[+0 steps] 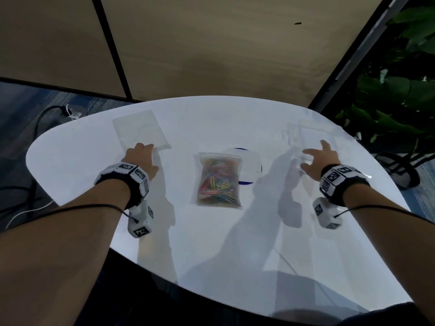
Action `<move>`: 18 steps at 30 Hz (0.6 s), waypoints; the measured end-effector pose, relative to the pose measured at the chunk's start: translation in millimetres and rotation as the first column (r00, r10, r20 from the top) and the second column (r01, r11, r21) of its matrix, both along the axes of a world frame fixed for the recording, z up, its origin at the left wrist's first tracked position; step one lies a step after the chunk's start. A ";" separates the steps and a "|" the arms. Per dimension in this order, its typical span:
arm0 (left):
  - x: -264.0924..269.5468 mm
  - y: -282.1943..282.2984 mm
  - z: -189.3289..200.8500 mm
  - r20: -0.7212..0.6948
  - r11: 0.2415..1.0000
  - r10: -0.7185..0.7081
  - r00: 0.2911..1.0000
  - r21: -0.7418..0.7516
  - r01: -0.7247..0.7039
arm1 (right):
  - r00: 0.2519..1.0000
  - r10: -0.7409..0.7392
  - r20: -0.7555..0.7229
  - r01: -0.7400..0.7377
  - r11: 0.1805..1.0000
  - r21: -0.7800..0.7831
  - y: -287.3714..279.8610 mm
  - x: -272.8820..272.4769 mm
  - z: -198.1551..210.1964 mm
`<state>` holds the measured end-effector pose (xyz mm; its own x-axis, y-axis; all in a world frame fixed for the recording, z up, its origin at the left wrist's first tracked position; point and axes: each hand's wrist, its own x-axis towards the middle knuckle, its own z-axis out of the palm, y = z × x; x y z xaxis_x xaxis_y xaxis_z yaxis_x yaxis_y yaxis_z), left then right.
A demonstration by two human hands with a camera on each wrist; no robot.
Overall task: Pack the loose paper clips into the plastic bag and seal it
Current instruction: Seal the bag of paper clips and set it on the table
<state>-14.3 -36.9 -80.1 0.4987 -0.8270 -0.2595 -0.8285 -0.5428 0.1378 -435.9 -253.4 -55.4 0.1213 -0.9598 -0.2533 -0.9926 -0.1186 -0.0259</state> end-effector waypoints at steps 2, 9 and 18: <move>4.7 -4.3 2.1 0.056 1.000 0.002 0.998 0.009 -0.002 | 0.999 0.023 -0.028 -0.022 0.998 0.051 -5.2 -15.7 -8.6; -0.3 -5.5 10.5 0.121 1.000 0.001 0.993 0.021 -0.004 | 0.969 0.234 0.075 -0.231 0.972 -0.043 16.2 -2.5 3.8; -82.6 -30.0 100.8 -0.139 0.900 -0.012 0.990 -0.433 -0.050 | 0.899 0.406 0.161 -0.432 0.882 0.189 115.2 60.6 29.2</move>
